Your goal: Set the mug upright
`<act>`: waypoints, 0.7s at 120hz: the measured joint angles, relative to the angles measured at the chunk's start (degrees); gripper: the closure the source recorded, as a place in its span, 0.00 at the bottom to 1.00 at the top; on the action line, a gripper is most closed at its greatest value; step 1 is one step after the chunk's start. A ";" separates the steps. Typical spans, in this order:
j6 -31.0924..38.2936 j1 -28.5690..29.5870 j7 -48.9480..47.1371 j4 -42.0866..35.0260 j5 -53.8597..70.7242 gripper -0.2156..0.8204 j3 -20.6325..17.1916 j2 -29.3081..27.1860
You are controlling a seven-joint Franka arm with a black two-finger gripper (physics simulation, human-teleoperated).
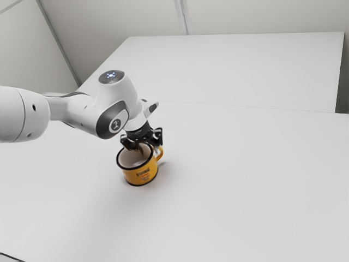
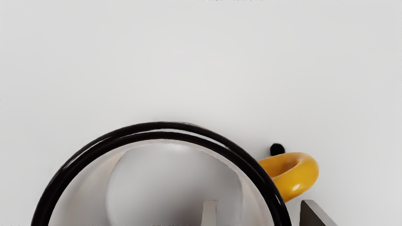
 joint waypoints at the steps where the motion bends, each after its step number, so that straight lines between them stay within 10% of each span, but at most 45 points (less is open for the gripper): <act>1: 0.00 0.00 -0.03 0.00 -0.02 0.56 0.00 -0.03; 32: -0.56 -0.05 -0.54 0.17 -0.16 0.31 -0.05 -2.56; 84: -21.24 -1.74 5.28 16.45 -0.19 0.22 0.89 -6.07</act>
